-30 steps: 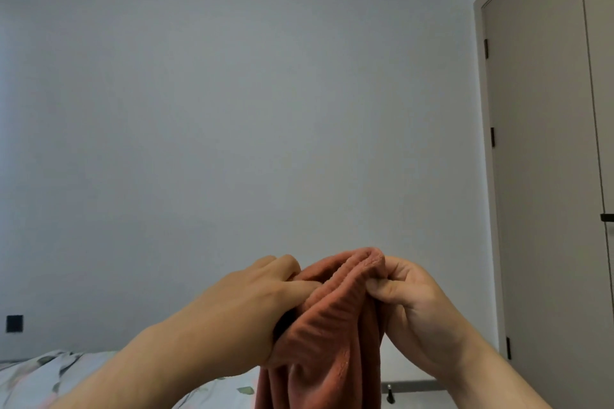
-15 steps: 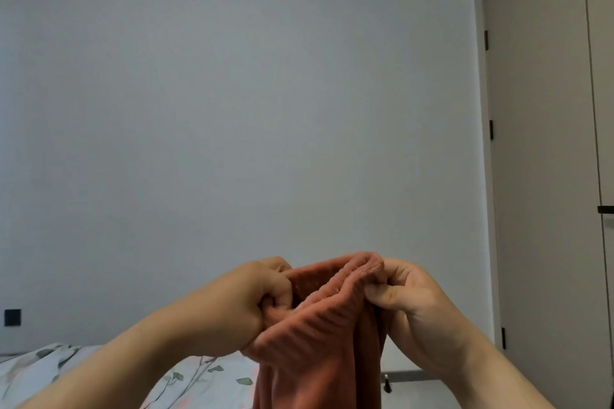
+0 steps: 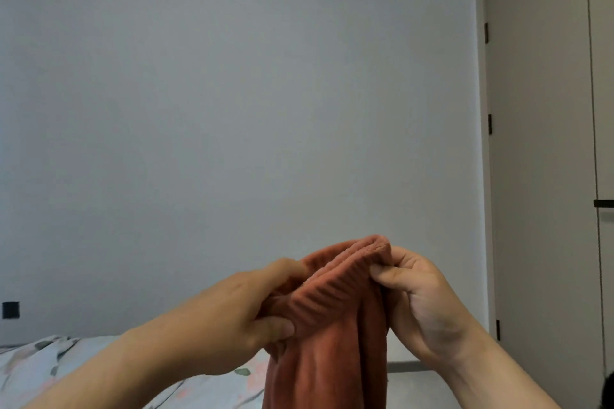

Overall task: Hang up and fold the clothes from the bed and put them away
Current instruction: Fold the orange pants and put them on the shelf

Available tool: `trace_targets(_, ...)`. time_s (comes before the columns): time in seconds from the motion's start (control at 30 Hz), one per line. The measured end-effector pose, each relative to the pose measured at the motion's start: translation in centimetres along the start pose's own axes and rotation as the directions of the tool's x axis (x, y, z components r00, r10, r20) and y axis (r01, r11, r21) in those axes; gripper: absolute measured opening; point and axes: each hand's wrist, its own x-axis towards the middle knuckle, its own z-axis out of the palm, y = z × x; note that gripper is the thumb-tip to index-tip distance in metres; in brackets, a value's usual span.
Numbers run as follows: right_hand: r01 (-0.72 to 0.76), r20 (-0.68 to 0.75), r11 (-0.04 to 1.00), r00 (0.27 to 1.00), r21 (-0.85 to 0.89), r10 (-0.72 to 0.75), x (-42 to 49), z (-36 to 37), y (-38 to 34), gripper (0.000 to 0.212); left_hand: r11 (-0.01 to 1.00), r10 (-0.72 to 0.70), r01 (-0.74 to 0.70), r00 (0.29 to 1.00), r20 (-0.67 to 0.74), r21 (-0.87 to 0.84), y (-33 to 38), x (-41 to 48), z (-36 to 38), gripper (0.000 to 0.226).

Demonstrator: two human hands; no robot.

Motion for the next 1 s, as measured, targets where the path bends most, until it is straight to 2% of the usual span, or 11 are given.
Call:
trace_targets(0.07, -0.017, -0.003, 1.000, 1.000, -0.027, 0.017, 0.0, 0.2, 0.1, 0.032, 0.994, 0.012, 0.004, 0.989, 0.147, -0.110, 0.2, -0.1, -0.4, 0.044)
trace_targets(0.17, -0.019, -0.002, 0.999, 1.000, -0.042, 0.019, 0.0, 0.6, 0.0, 0.030, 1.000, 0.004, -0.006, 0.986, 0.166, 0.015, 0.7, -0.2, -1.0, 0.024)
trace_targets(0.3, -0.020, 0.047, 0.991, 0.999, -0.130, 0.026, 0.0, 1.5, 0.0, 0.029, 0.844, -0.020, -0.020, 0.997, 0.069, 0.536, 1.0, 0.1, -2.3, 0.064)
trace_targets(0.4, -0.012, 0.032, 0.992, 0.999, -0.123, 0.016, 0.1, 2.2, -0.4, 0.027, 0.741, -0.019, -0.051, 0.995, 0.096, 0.670, 1.2, 0.4, -3.0, 0.073)
trace_targets(0.47, -0.005, -0.020, 0.996, 1.000, -0.092, 0.004, 0.2, 2.4, -1.1, 0.028, 0.826, -0.046, -0.019, 0.994, 0.101, 0.564, 1.2, 0.6, -3.5, 0.062)
trace_targets(0.57, -0.014, -0.122, 0.997, 0.993, -0.076, 0.005, 0.4, 2.7, -1.9, 0.025, 0.992, -0.080, 0.088, 0.994, -0.079, 0.094, 1.3, 0.7, -5.6, 0.039)
trace_targets(0.67, 0.003, -0.170, 0.991, 0.985, -0.133, -0.026, 0.9, 4.0, -2.7, 0.026, 0.934, -0.112, 0.009, 0.956, -0.271, -0.357, 1.6, 1.0, -8.2, 0.023)
trace_targets(0.73, 0.031, -0.226, 0.973, 0.971, -0.227, -0.083, 1.5, 5.1, -3.6, 0.022, 0.785, -0.149, -0.129, 0.910, -0.388, -0.605, 2.0, 1.6, -9.0, 0.029)
trace_targets(0.8, 0.006, -0.309, 0.925, 0.942, -0.380, -0.134, 1.9, 5.9, -4.8, 0.031, 0.692, -0.216, -0.191, 0.865, -0.453, -0.696, 2.5, 2.1, -9.0, 0.038)
trace_targets(0.87, -0.074, -0.312, 0.779, 0.937, -0.623, -0.160, 1.9, 6.4, -5.9, 0.051, 0.745, -0.226, -0.136, 0.870, -0.439, -0.653, 2.8, 1.9, -8.7, 0.051)
trace_targets(1.0, -0.090, -0.084, 0.448, 0.996, -0.889, 0.034, 1.4, 8.2, -8.1, 0.081, 0.809, -0.123, -0.068, 0.952, -0.282, -0.584, 3.6, 0.5, -8.4, 0.048)
